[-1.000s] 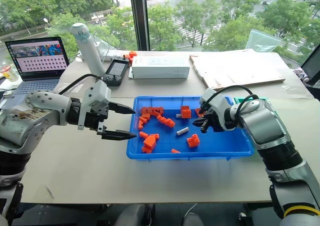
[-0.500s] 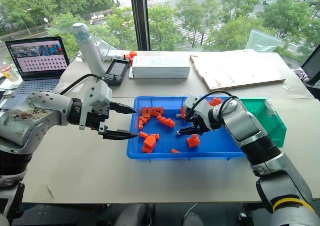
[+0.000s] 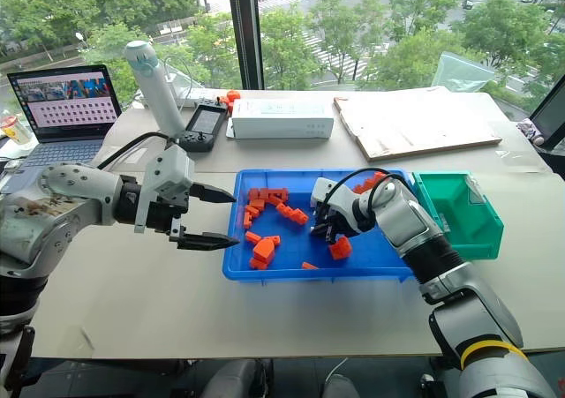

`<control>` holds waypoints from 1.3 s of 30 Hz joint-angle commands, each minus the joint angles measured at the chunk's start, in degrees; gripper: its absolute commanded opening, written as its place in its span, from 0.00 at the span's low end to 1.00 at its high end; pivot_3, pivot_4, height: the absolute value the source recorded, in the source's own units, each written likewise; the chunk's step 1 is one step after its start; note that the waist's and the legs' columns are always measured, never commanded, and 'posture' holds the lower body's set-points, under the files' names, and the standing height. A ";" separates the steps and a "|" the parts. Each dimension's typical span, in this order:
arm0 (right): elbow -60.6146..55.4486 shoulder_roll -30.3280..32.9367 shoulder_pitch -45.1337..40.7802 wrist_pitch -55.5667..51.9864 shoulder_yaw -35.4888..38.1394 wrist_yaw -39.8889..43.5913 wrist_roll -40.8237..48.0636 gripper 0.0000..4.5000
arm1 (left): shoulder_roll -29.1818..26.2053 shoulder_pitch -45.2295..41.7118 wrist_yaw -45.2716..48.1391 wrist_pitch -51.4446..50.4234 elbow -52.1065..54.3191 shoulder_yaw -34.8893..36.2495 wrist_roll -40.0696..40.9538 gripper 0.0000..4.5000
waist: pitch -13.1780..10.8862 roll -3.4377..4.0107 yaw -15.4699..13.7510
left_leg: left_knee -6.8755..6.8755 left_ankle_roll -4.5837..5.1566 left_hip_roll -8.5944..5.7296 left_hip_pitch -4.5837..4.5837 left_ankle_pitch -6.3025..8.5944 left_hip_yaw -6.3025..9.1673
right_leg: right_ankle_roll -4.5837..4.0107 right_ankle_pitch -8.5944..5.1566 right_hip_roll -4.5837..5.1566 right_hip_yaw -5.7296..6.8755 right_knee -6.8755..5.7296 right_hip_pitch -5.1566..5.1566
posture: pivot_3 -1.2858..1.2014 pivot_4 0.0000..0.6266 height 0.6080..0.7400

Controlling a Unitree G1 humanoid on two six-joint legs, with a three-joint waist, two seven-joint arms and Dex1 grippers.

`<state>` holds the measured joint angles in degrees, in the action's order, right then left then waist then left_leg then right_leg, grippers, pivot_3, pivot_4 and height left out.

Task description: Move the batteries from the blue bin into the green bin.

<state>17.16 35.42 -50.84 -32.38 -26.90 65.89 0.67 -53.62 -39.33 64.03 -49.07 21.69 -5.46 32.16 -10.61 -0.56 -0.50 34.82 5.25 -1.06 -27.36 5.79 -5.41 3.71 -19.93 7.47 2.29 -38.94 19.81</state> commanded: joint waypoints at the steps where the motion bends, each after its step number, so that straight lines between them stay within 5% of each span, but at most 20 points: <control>1: -0.43 2.42 -2.39 2.51 2.81 2.53 -0.18 0.05 | -0.52 0.28 -0.45 -0.43 1.55 2.47 1.41 1.00 | 0.00 0.00 -0.04 | 0.00 -0.02 0.00 0.00 0.01 0.00 | 0.00 0.00 0.00 0.00 0.00 0.00 | 0.52 0.24 1.00; 9: -4.84 14.42 -4.70 0.94 13.76 10.36 5.77 0.05 | 4.57 -2.42 -1.57 1.42 -2.72 3.34 3.43 1.00 | -0.02 0.00 -0.29 | -0.01 -0.06 -0.01 -0.05 0.02 -0.01 | 0.00 0.00 0.03 0.00 0.00 0.07 | 0.52 0.24 1.00; 16: -0.58 27.25 0.93 0.11 19.98 8.25 3.47 0.05 | 11.11 -7.61 -1.82 4.16 -8.32 2.82 3.03 1.00 | -0.01 -0.02 -0.28 | -0.02 0.01 -0.01 -0.04 0.05 -0.06 | 0.00 0.00 0.08 -0.02 0.08 -0.01 | 0.52 0.24 1.00; 25: 8.55 28.92 4.87 1.44 20.83 -1.30 -1.32 0.05 | 13.00 -10.00 -0.25 7.26 -12.37 0.40 -0.13 1.00 | -0.02 -0.02 0.34 | -0.09 0.34 0.01 -0.04 -0.15 -0.20 | 0.00 0.00 0.11 -0.11 0.06 0.02 | 0.52 0.24 1.00; 27: 11.90 28.11 3.60 2.68 19.88 -4.29 -3.46 0.28 | 12.67 -9.80 -0.27 7.41 -12.46 0.29 -0.71 1.00 | -0.02 -0.02 0.32 | -0.08 0.34 0.01 -0.04 -0.15 -0.20 | 0.00 0.00 0.11 -0.11 0.07 0.04 | 0.52 0.24 1.00; 36: 10.90 18.23 -7.93 1.81 19.98 -4.15 -1.41 0.92 | 8.41 -5.36 -1.94 5.62 -8.35 2.04 -1.08 1.00 | -0.02 -0.01 1.30 | -0.13 0.14 0.02 -0.04 -0.04 -0.20 | 0.00 0.00 0.12 -0.16 0.07 0.10 | 0.52 0.24 1.00; 39: 7.45 13.40 -8.86 -0.88 19.19 -3.70 0.12 0.92 | 7.22 -3.98 -3.01 4.99 -7.01 2.61 -0.88 1.00 | -0.02 -0.02 1.33 | -0.15 0.26 0.05 -0.04 -0.12 -0.19 | 0.00 0.00 0.09 -0.12 0.06 0.09 | 0.52 0.24 1.00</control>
<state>27.95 49.82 -58.70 -31.39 -8.22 61.66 -0.70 -45.25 -43.50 61.77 -43.98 12.29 -5.22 31.41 -10.64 -0.57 0.83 34.67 5.57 -1.02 -27.40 5.64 -5.60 3.71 -19.94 7.57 2.17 -38.89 19.90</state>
